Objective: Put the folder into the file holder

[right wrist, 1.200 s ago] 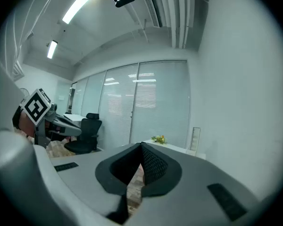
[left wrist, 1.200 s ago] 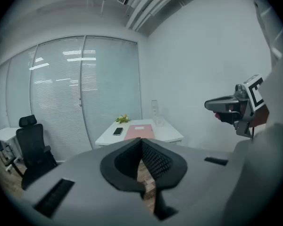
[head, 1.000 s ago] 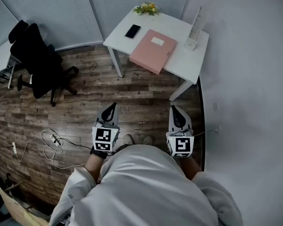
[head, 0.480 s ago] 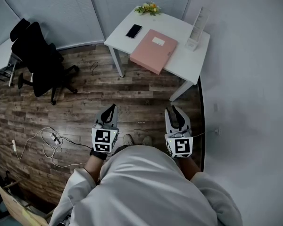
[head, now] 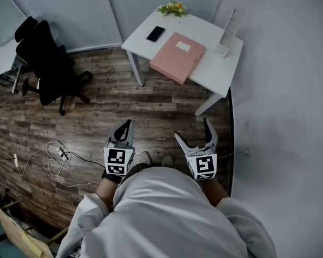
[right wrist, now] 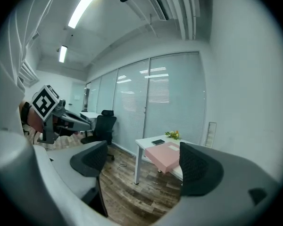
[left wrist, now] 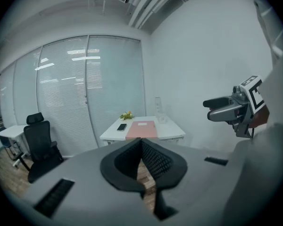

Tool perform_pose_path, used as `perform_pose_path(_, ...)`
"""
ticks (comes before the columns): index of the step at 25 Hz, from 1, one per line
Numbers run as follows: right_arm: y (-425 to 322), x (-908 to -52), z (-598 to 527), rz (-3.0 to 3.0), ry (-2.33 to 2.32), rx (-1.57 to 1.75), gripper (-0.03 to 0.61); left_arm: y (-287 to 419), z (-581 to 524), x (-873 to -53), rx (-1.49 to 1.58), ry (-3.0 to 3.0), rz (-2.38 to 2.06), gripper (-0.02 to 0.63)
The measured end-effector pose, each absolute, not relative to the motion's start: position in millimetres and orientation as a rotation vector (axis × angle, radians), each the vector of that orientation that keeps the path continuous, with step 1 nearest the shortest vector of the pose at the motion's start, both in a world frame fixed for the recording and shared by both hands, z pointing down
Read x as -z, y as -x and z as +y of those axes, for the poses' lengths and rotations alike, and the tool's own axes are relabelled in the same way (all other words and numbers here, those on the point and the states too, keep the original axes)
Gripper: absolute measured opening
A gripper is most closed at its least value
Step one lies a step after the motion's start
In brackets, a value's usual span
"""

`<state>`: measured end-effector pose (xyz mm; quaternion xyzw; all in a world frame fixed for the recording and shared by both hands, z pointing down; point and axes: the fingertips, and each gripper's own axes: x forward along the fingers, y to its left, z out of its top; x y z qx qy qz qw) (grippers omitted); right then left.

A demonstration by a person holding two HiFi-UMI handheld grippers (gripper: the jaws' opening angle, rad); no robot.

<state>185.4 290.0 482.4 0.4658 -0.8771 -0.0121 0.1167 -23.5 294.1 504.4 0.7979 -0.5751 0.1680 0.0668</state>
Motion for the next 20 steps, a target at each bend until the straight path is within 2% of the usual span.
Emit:
perform_pose_path(9, -169, -505, 277, -2.552, -1.307, 0.02, 0.462, 47, 305, -526, -0.521, -2.319, -1.772, 0.009)
perform_pose_path(20, -131, -521, 186, -2.404, -1.415, -0.01, 0.46, 91, 186, -544, -0.474, -2.405, -1.618, 0.009)
